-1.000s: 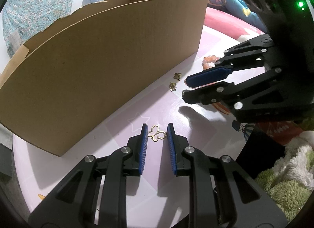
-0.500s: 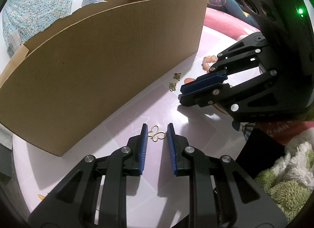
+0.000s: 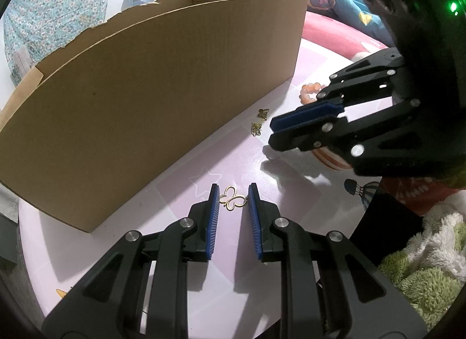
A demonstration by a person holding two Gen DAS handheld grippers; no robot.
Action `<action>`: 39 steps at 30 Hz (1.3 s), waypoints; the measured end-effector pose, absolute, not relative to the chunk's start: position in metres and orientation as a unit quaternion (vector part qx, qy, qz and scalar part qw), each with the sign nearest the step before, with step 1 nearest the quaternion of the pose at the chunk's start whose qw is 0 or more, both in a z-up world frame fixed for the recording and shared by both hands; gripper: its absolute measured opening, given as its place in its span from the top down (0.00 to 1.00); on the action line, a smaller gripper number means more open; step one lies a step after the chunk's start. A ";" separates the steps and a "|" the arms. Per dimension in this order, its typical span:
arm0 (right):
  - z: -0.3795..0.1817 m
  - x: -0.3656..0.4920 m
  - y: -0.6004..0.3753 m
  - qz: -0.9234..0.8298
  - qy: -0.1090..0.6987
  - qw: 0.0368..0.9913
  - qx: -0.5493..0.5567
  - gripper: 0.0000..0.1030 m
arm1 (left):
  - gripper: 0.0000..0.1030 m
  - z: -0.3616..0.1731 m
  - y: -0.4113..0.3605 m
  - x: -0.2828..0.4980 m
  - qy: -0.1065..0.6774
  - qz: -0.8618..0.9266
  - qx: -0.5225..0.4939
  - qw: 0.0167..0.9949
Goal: Organize jewelry
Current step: 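Carry the butterfly charm and small gold charm over the cardboard box with both grippers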
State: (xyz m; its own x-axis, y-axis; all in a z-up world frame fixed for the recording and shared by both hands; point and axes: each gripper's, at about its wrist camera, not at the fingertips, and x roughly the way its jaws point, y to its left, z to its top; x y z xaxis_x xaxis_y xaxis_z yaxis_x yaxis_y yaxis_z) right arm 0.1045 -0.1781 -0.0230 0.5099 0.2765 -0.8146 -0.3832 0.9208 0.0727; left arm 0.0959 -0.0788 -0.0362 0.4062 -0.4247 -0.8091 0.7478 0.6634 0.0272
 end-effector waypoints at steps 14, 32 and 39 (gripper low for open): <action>0.000 0.084 -0.205 0.165 0.423 0.891 -0.010 0.90 | 0.82 -0.026 -0.081 0.086 0.398 -0.357 0.199 0.821; 0.097 0.126 -0.219 0.182 0.315 0.931 -0.018 0.90 | 0.82 0.096 -0.070 0.110 0.263 -0.368 0.157 0.878; 0.064 0.210 -0.232 0.182 0.424 0.886 0.048 0.90 | 0.82 0.067 -0.058 0.211 0.408 -0.330 0.060 0.849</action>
State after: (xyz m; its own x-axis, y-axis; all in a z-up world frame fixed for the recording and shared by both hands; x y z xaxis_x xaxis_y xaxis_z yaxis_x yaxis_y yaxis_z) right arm 0.2103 -0.2322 0.0644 0.5739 0.3625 -0.7343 -0.2816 0.9294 0.2387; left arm 0.2110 -0.0581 0.0672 0.4492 -0.5111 -0.7328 0.6093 0.7751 -0.1672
